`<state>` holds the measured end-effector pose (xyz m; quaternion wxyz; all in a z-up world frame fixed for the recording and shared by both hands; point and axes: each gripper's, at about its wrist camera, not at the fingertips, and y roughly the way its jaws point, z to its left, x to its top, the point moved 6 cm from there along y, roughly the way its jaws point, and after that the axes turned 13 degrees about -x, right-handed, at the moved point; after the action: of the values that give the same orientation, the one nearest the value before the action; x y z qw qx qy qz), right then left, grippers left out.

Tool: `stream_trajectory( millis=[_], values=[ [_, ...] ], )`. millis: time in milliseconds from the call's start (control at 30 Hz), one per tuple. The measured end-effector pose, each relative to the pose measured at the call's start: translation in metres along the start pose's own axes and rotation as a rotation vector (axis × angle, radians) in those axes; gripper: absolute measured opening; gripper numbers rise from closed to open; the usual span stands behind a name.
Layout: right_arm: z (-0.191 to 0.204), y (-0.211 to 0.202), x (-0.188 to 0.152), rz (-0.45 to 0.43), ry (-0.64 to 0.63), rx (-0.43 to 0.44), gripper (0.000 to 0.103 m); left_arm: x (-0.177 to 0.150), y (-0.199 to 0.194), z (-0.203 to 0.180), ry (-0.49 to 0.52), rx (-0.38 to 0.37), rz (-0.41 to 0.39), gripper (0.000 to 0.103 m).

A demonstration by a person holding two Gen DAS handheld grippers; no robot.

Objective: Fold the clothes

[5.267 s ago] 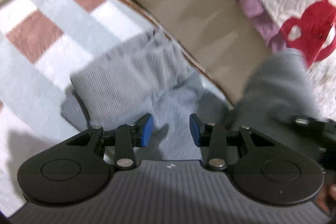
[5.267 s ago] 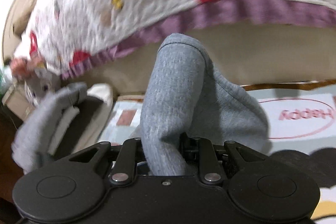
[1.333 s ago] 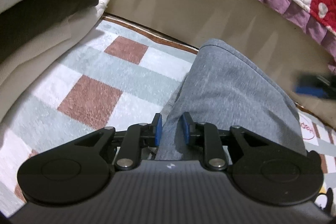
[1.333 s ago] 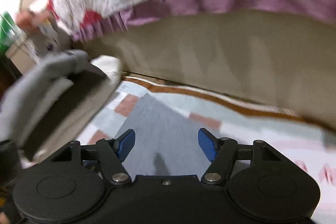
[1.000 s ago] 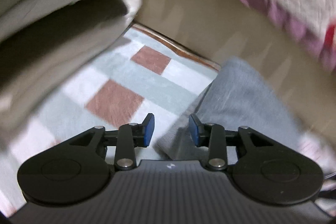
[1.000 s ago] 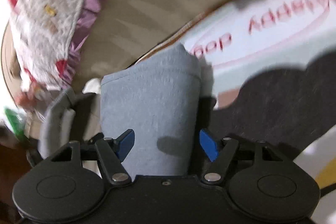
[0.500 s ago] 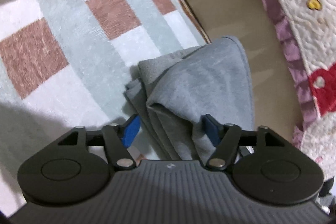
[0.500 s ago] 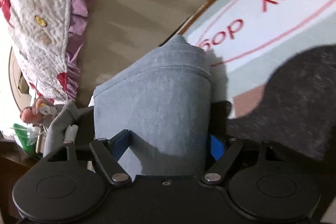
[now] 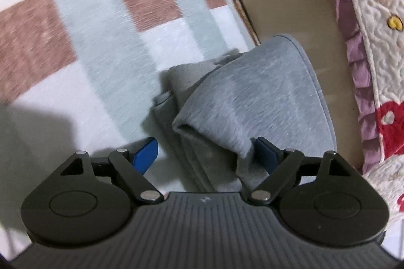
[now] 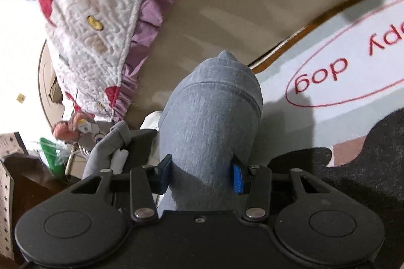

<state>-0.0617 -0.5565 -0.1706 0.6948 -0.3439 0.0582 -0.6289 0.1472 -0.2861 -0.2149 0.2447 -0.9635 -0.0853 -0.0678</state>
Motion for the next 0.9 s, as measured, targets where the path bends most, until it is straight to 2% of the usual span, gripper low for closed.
stream_trajectory(
  millis=[100,167,300,400,433,567,600,700,800,867,900],
  values=[
    [-0.003,0.001,0.002,0.004,0.011,-0.016,0.052,0.003,0.008,-0.007,0.059,-0.002,-0.030,0.087],
    [-0.007,0.002,0.002,0.004,0.018,-0.036,0.052,0.003,0.014,-0.012,0.106,-0.001,-0.034,0.092],
    [-0.016,0.004,0.004,-0.002,0.032,-0.076,0.052,0.001,0.018,-0.018,0.170,0.013,-0.045,0.093],
    [-0.015,0.004,0.004,-0.015,0.003,-0.106,0.052,0.003,0.024,-0.023,0.240,0.041,-0.084,0.093],
    [-0.014,0.004,0.004,-0.020,-0.009,-0.116,0.052,0.003,0.027,-0.025,0.266,0.053,-0.099,0.092],
    [-0.013,0.007,0.002,-0.032,-0.058,-0.182,0.052,-0.003,0.036,-0.045,0.510,0.130,-0.095,0.072],
    [-0.014,0.008,0.001,-0.034,-0.067,-0.200,0.052,-0.004,0.035,-0.051,0.549,0.142,-0.095,0.071],
    [-0.018,0.009,0.001,-0.029,-0.052,-0.205,0.052,-0.003,0.036,-0.053,0.555,0.156,-0.087,0.072],
    [-0.020,0.009,0.001,-0.024,-0.043,-0.203,0.053,0.005,0.037,-0.042,0.465,0.114,-0.082,0.078],
    [-0.020,0.010,0.000,-0.023,-0.039,-0.201,0.054,0.010,0.039,-0.032,0.390,0.069,-0.074,0.088],
    [-0.021,0.010,0.000,-0.019,-0.032,-0.196,0.055,0.013,0.041,-0.027,0.356,0.045,-0.069,0.089]
  ],
)
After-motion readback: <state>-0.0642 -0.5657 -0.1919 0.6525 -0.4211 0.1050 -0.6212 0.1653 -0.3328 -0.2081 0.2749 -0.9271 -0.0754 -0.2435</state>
